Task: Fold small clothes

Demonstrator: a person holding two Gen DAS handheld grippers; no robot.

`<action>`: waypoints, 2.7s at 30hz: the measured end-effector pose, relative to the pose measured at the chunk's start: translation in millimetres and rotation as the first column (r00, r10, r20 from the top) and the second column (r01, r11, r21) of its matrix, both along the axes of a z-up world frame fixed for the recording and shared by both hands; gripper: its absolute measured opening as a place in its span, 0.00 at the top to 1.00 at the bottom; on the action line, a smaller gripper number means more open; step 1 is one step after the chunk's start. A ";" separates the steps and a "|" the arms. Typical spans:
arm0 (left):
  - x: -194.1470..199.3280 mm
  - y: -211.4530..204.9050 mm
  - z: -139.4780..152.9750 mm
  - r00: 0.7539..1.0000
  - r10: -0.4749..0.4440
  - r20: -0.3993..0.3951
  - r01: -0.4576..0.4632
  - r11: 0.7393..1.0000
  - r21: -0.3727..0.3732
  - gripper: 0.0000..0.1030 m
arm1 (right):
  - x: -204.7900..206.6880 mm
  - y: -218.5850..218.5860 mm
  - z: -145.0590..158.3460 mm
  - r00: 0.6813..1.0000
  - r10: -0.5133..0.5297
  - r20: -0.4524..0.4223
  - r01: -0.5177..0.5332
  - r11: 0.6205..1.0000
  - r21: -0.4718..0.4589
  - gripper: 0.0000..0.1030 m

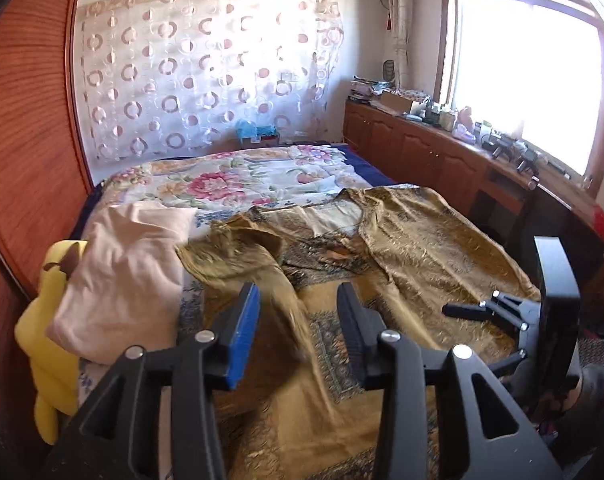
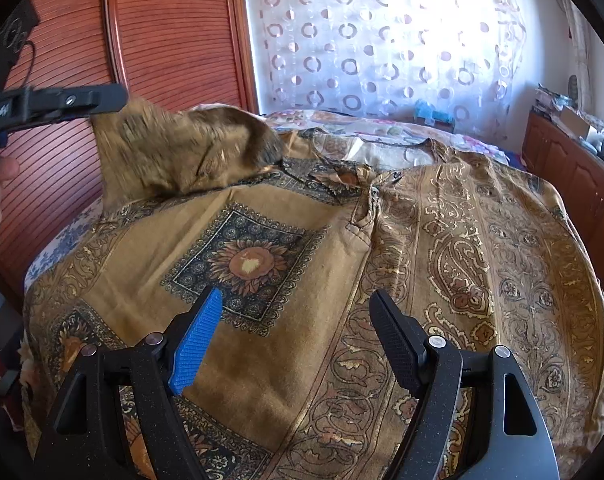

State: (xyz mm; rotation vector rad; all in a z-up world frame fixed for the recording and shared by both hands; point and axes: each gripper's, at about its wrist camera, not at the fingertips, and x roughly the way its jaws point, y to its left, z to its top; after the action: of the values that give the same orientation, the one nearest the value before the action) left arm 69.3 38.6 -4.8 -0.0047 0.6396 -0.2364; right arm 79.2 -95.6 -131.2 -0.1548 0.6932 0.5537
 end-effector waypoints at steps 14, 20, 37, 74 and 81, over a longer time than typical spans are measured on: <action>2.3 45.2 -71.4 0.984 0.117 -0.135 -0.107 0.991 0.077 0.54 | 2.6 0.0 -2.3 1.000 0.007 -0.016 -0.007 1.000 0.000 0.24; 14.8 62.8 -104.9 0.967 0.160 -0.200 -0.141 0.984 0.105 0.53 | 2.6 0.5 -3.0 1.000 0.005 -0.012 -0.005 1.000 -0.010 0.24; 17.4 72.1 -115.6 0.963 0.175 -0.205 -0.163 0.984 0.073 0.47 | 22.1 56.6 32.1 0.990 0.137 -0.009 -0.138 0.990 -0.018 0.24; 20.5 76.5 -112.7 0.962 0.178 -0.206 -0.168 0.983 0.068 0.46 | 105.5 72.0 17.5 0.996 0.033 -0.078 -0.039 0.997 -0.070 0.24; 21.3 74.4 -112.3 0.962 0.178 -0.209 -0.165 0.983 0.074 0.46 | 111.8 41.7 21.0 0.997 -0.016 -0.070 0.012 0.998 -0.066 0.24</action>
State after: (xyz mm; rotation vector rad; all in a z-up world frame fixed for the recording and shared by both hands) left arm 90.6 113.0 -117.1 -0.0323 0.8566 -0.0497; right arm 191.0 -53.9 -110.2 -0.1922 0.7806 0.5249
